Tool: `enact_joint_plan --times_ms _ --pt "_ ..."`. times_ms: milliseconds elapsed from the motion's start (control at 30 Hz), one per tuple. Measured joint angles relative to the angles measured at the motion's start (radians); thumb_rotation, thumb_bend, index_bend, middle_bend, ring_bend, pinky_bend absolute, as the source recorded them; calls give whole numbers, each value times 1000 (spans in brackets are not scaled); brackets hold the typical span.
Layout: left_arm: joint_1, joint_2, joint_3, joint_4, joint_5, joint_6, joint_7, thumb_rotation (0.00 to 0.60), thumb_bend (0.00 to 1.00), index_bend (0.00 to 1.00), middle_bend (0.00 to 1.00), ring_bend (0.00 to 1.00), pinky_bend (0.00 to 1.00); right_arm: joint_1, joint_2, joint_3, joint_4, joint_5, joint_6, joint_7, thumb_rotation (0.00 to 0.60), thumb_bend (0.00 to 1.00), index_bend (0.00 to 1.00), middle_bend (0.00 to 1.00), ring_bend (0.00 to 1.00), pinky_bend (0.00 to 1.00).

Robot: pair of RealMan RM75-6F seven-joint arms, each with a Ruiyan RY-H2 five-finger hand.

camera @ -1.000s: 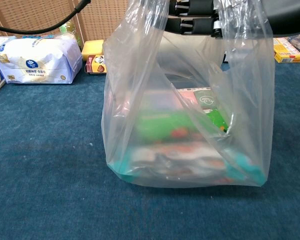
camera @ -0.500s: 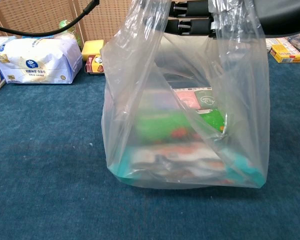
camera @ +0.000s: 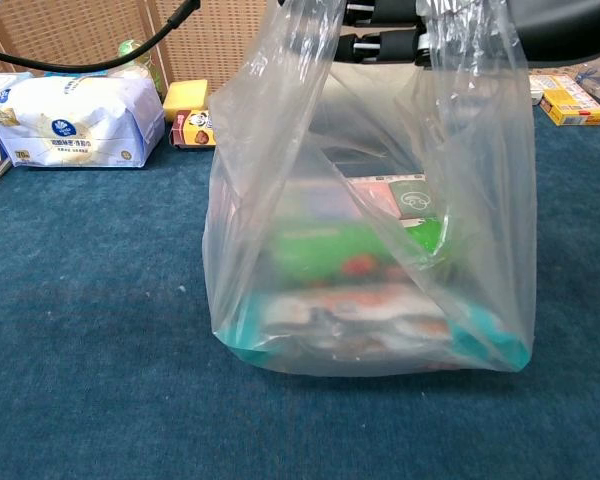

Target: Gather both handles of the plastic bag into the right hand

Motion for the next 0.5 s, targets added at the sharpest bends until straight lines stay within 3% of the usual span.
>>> enact_joint_plan --times_ms 500 --pt "11 15 7 -5 2 6 -2 600 0 0 18 0 83 -31 15 27 -12 33 -11 -61 114 137 90 202 131 75"
